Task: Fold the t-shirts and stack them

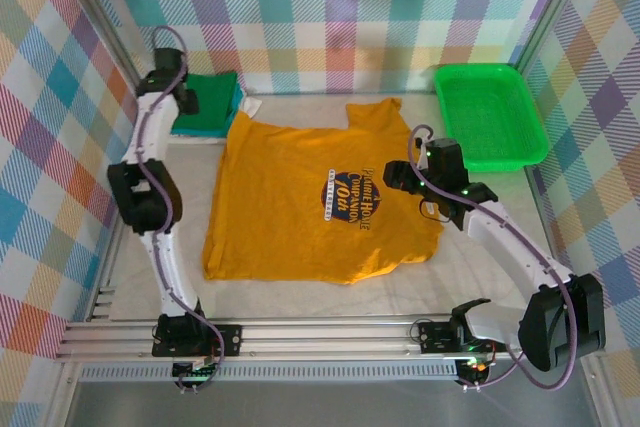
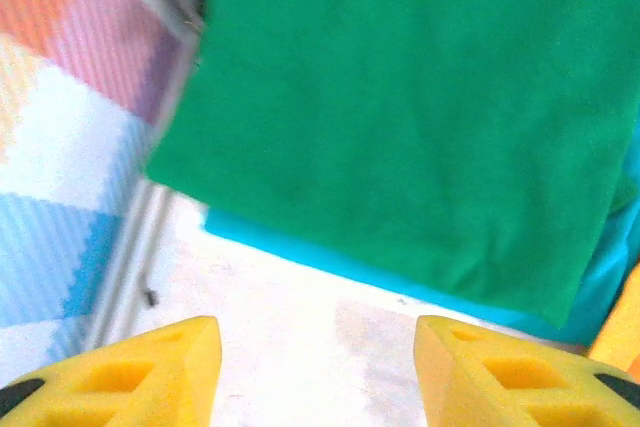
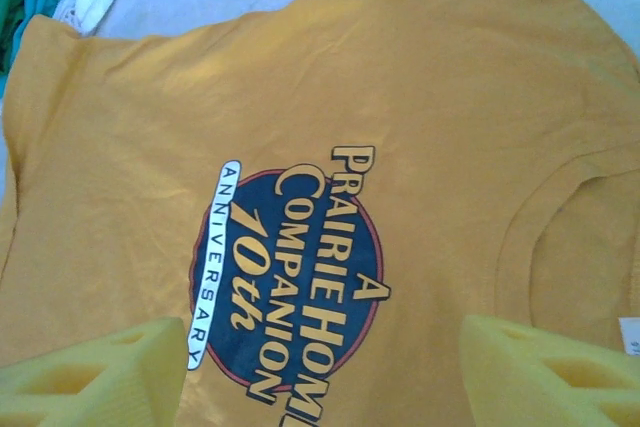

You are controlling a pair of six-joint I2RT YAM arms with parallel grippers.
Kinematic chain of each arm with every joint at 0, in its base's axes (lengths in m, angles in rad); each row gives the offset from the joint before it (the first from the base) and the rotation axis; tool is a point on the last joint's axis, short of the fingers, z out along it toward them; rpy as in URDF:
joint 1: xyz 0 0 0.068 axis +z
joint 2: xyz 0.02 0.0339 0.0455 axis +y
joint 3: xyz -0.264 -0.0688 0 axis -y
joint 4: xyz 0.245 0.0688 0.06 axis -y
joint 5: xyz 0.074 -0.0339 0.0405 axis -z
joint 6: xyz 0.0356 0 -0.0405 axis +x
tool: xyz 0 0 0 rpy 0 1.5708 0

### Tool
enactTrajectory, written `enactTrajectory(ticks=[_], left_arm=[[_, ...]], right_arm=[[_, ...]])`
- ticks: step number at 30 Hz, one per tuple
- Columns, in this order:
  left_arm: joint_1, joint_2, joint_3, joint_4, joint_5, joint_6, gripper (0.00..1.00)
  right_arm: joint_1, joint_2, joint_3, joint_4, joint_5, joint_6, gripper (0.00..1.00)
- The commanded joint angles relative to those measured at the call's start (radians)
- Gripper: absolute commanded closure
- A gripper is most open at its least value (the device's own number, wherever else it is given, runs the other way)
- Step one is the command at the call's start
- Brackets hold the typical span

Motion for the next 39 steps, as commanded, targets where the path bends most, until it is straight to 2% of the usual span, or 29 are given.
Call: enactTrajectory(ticks=[1,4,6,8,11,14,17,20,23,29,35,39], left_arm=[[-0.003,-0.150,-0.164,0.086,0.034,-0.082,0.46],[-0.007,-0.334,-0.367,0.114,0.062,-0.172,0.46],[-0.018,-0.461,-0.539,0.166,0.128,-0.266,0.46],[-0.053,-0.584,-0.726,0.243,0.175,-0.343,0.50],[-0.137,-0.739,-0.954,0.342,0.206,-0.406,0.62],[-0.230,-0.828,-1.103,0.375,0.237,-0.479,0.69],[-0.337,-0.869,-1.214,0.368,0.202,-0.539,0.75],[-0.367,-0.855,-1.330,0.431,0.247,-0.620,0.78],[-0.392,-0.785,-1.365,0.484,0.258,-0.646,0.81],[-0.438,-0.595,-1.325,0.568,0.287,-0.646,0.86],[-0.525,-0.452,-1.230,0.589,0.235,-0.657,0.88],[-0.560,-0.385,-1.170,0.615,0.253,-0.693,0.92]], right_arm=[[-0.022,-0.036,0.023,-0.065,0.020,0.019,0.28],[-0.036,-0.048,0.021,-0.114,0.038,0.046,0.25],[-0.052,-0.032,0.015,-0.136,0.032,0.063,0.33],[-0.062,0.009,0.011,-0.136,0.004,0.058,0.57],[-0.070,0.092,0.034,-0.146,-0.052,0.050,0.79],[-0.070,0.202,0.064,-0.148,-0.088,0.045,0.98],[-0.069,0.312,0.099,-0.149,-0.104,0.072,1.00],[-0.068,0.400,0.121,-0.159,-0.063,0.134,1.00],[-0.069,0.459,0.151,-0.195,0.002,0.180,1.00],[-0.074,0.572,0.219,-0.259,0.093,0.222,1.00],[-0.116,0.637,0.226,-0.248,0.077,0.310,1.00],[-0.163,0.646,0.233,-0.241,0.084,0.328,1.00]])
